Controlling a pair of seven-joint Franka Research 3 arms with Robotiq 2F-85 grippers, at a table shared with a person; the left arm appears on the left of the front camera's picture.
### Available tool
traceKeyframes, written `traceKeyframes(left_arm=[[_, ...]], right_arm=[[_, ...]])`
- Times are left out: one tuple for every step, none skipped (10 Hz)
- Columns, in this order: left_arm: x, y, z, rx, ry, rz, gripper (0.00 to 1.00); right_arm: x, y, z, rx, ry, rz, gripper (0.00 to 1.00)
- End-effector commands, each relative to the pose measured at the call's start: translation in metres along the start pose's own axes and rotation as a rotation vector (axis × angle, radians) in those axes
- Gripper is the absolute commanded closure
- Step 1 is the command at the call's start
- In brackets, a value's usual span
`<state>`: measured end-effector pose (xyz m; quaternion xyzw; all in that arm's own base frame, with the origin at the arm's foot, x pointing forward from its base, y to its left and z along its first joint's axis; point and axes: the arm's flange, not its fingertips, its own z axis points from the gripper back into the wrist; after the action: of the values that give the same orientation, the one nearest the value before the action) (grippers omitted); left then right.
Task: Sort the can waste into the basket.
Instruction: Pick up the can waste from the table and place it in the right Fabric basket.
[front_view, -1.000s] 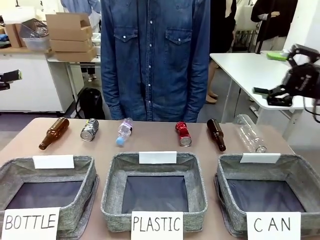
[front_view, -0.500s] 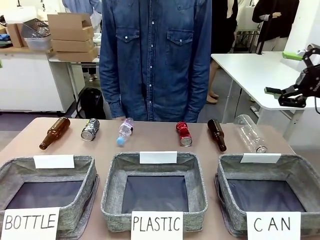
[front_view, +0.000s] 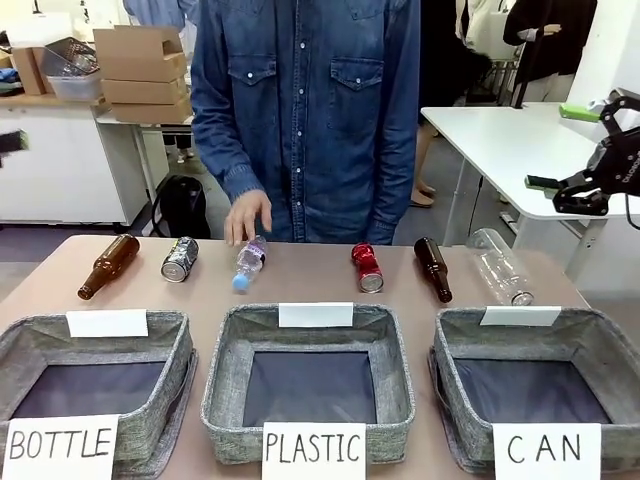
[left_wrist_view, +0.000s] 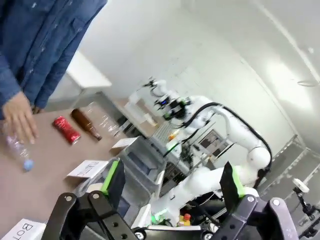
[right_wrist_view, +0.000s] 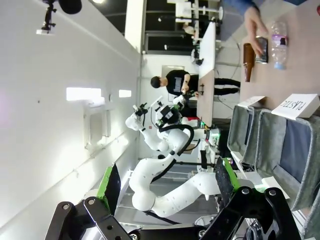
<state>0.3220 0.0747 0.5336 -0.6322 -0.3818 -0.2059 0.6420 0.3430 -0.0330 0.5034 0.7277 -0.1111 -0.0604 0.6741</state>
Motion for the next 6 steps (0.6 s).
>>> traceKeyframes(left_arm=[[0.037,0.036,-0.036,0.052,0.229,0.170,0.00],[0.048,0.062,-0.051,0.089,0.258,0.258,0.00],[0.052,0.084,-0.058,0.191,0.274,0.337,0.00],[0.056,0.089,-0.057,0.188,0.295,0.377,0.00],[0.058,0.070,-0.031,0.257,0.204,0.355,0.00],[0.054,0.041,-0.003,0.269,0.144,0.314,0.00]], right_arm=[[0.001,0.004,0.000,0.000,0.005,-0.019,0.00],[0.001,0.004,0.000,0.000,0.005,-0.019,0.00],[0.001,0.004,0.000,0.000,0.005,-0.019,0.00],[0.001,0.004,0.000,0.000,0.005,-0.019,0.00],[0.001,0.004,0.000,0.000,0.005,-0.019,0.00],[0.001,0.004,0.000,0.000,0.005,-0.019,0.00]])
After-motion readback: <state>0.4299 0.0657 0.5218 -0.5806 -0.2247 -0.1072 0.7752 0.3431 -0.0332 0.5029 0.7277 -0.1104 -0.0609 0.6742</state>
